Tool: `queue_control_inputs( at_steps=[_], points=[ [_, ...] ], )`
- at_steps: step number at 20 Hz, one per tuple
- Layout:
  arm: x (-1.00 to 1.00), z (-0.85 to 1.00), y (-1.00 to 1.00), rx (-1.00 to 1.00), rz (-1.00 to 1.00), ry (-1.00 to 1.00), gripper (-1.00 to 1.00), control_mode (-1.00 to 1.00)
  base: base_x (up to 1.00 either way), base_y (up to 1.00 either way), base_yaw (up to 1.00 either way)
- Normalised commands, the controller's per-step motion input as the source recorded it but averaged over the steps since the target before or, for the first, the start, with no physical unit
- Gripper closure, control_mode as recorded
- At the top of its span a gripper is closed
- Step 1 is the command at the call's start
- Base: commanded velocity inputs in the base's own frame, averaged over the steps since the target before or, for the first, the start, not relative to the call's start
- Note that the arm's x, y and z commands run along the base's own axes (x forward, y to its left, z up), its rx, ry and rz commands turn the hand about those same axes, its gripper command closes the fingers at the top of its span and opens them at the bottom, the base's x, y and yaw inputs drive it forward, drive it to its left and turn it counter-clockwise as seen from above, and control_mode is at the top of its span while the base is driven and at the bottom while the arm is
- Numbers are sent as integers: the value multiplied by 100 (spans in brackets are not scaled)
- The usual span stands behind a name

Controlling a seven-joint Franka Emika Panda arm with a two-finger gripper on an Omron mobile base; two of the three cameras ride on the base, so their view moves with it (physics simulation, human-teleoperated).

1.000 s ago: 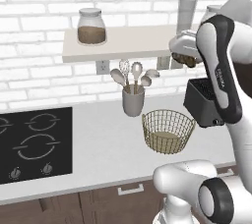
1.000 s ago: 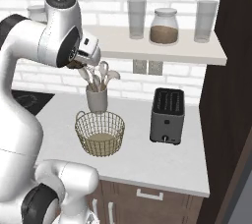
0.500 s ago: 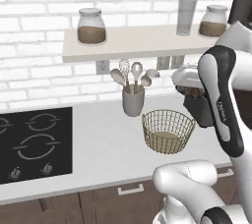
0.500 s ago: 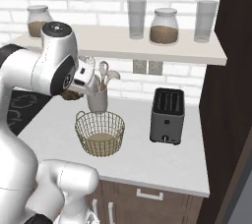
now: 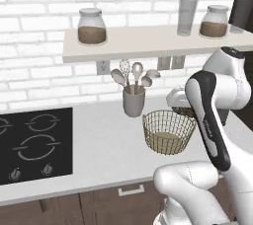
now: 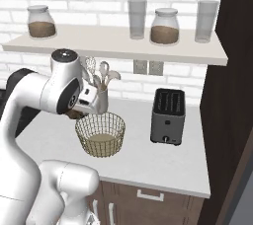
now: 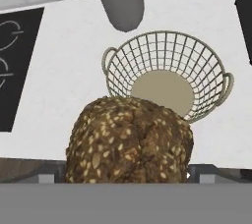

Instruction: Open the cabinet, pick up the bread from the cabinet and place it in the basket. Then move the basket to the dining counter.

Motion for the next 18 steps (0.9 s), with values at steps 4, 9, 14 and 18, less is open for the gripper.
queue_control_inputs(
  at_steps=[4, 9, 14, 18],
  points=[
    [42, -53, 0, -1, 0, 2, 100, -100, 0, 0, 0],
    [58, -33, -3, -2, 0, 6, 100, -100, 0, 0, 0],
    [48, -48, -6, -1, 0, 2, 100, -100, 0, 0, 0],
    [27, -51, -12, -3, 0, 1, 100, -100, 0, 0, 0]
  ],
)
